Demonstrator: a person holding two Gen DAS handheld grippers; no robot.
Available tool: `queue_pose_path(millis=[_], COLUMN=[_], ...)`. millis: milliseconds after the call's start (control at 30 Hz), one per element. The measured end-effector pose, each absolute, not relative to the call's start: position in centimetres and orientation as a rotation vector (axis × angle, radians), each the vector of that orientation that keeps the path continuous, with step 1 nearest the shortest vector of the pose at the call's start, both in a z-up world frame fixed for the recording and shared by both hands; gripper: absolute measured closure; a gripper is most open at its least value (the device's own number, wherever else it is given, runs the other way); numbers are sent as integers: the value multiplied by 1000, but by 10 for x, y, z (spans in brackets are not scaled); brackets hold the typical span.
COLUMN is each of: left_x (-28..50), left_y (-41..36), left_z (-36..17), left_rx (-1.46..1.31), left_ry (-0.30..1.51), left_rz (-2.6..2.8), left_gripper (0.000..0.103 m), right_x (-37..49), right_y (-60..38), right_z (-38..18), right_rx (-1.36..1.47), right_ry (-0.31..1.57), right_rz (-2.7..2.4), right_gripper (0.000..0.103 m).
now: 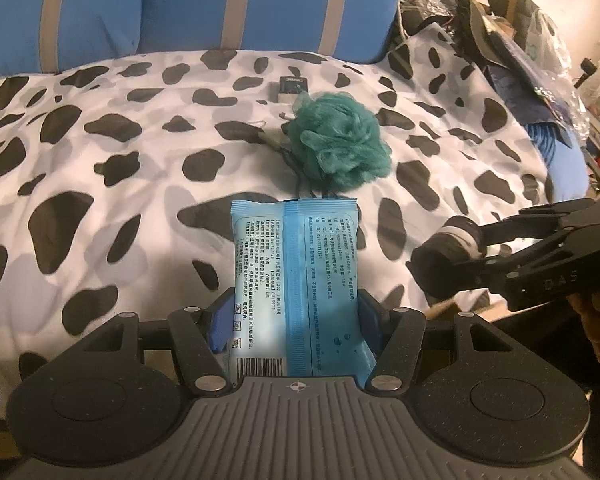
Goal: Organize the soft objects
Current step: 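Carry the packet and the roll over the box with both grippers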
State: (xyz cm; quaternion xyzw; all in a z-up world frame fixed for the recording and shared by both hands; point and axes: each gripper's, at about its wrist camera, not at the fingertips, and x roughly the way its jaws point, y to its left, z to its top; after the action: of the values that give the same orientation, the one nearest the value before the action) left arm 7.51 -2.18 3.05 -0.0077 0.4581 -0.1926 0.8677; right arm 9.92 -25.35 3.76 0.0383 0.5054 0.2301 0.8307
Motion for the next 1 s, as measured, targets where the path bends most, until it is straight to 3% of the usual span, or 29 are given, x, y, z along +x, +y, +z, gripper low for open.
queue_pose_path(millis=[1000], left_x=[12], left_y=[-30], left_z=[12], left_rx=[9], left_ry=[1133], left_rz=[-421], left_gripper=[42], right_x=[33], right_y=[-222], right_z=[22], right_rx=[-30], right_ry=[1204], right_rz=[564], right_gripper=[19])
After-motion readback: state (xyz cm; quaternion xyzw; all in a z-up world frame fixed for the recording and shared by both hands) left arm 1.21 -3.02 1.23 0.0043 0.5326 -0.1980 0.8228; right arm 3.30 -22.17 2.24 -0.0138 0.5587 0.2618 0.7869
